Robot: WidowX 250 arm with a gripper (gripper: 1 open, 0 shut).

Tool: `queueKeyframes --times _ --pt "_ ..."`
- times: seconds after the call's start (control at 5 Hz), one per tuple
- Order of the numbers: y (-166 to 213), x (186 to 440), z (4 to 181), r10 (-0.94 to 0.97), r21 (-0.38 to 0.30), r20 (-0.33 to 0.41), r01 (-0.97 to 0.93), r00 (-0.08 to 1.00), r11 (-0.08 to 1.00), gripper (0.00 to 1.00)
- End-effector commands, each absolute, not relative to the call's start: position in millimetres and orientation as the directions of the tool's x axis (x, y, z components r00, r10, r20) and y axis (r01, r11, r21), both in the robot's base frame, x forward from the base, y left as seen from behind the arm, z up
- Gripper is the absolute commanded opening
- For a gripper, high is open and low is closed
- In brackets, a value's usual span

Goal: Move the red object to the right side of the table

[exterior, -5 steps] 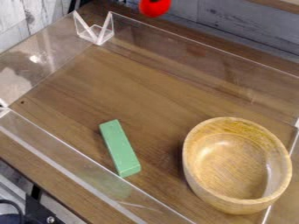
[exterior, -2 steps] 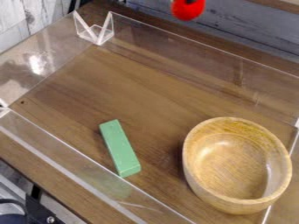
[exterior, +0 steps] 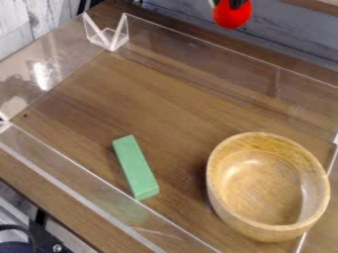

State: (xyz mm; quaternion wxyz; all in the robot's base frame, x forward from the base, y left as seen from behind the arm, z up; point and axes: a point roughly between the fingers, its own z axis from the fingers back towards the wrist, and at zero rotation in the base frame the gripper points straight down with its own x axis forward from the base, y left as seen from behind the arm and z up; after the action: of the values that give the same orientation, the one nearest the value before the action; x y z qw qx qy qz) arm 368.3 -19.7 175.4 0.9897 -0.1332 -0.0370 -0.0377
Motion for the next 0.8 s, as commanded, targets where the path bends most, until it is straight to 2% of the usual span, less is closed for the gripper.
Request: queueKeyframes --times 0.0,0.4,0.6 --pt "-34 365 190.6 -0.067 -0.277 0.152 0.108 0.986 0.955 0.00" --pt "-64 367 151.0 -0.140 -0.323 0.107 0.167 0.984 0.932 0.00" --pt "-76 364 134.3 -0.267 -0.312 0.079 0.278 0.960 0.909 0.00"
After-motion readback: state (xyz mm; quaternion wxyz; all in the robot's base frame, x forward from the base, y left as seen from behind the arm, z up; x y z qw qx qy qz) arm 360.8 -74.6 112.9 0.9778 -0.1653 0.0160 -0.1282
